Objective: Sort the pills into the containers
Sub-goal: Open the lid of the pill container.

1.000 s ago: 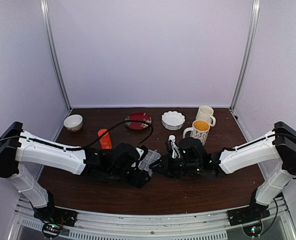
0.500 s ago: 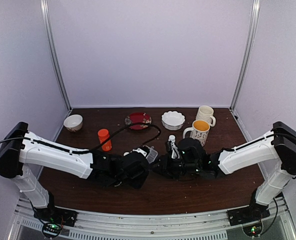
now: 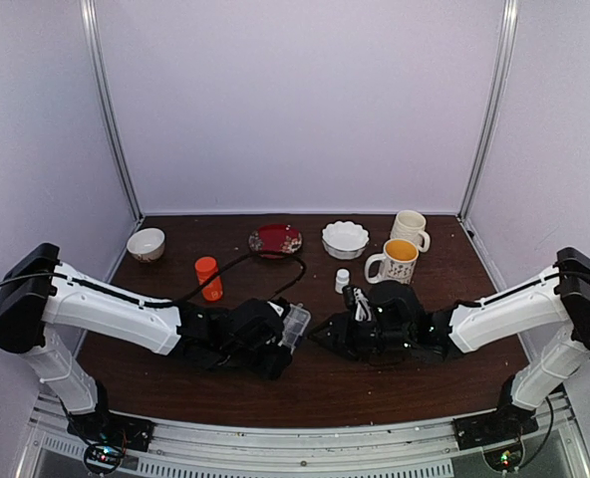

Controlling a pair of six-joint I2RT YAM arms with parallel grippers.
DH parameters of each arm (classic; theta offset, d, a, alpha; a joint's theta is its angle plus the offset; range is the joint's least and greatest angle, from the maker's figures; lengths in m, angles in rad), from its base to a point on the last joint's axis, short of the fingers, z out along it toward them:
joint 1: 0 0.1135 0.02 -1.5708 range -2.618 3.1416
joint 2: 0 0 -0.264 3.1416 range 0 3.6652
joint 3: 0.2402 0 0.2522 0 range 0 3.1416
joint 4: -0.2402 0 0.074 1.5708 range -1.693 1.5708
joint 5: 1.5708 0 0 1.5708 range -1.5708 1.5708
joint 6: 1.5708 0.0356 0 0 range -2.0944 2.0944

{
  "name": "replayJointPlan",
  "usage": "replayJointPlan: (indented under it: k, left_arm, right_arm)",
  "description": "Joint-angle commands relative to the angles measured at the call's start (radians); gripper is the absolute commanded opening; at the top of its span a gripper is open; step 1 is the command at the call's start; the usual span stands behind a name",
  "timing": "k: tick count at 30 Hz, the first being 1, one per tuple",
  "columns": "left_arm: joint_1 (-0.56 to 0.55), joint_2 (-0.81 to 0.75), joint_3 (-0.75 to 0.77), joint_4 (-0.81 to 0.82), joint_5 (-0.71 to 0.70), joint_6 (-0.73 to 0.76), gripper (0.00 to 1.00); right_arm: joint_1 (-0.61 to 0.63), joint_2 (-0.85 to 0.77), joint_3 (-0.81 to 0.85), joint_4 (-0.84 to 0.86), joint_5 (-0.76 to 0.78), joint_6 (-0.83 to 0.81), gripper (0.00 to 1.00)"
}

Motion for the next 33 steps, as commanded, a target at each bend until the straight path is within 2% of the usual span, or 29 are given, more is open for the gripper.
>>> replayJointPlan:
  k: [1, 8, 13, 16, 20, 24, 33]
  left_arm:
    - [0.054, -0.049, -0.074, 0.220, 0.236, -0.055, 0.47]
    - [0.063, -0.040, -0.075, 0.283, 0.318, -0.048, 0.47]
    - [0.062, -0.033, -0.074, 0.313, 0.378, -0.043, 0.47]
    - [0.063, -0.031, -0.072, 0.314, 0.384, -0.041, 0.47]
    - [0.062, -0.024, -0.069, 0.306, 0.384, -0.037, 0.47]
    - [0.062, -0.023, -0.065, 0.282, 0.364, -0.026, 0.47]
    - [0.051, -0.032, -0.008, 0.126, 0.162, 0.059, 0.45]
  right_arm:
    - [-0.005, -0.045, -0.025, 0.049, 0.002, -0.029, 0.41]
    - [-0.005, -0.028, -0.019, 0.047, -0.019, -0.032, 0.46]
    - [-0.005, 0.020, -0.005, 0.097, -0.065, -0.023, 0.46]
    - [-0.005, 0.030, 0.000, 0.111, -0.073, -0.017, 0.41]
    - [-0.005, 0.025, -0.003, 0.108, -0.076, -0.017, 0.28]
    - [-0.003, 0.016, -0.006, 0.083, -0.074, -0.017, 0.19]
    - [-0.003, 0.041, 0.007, 0.019, -0.062, -0.004, 0.14]
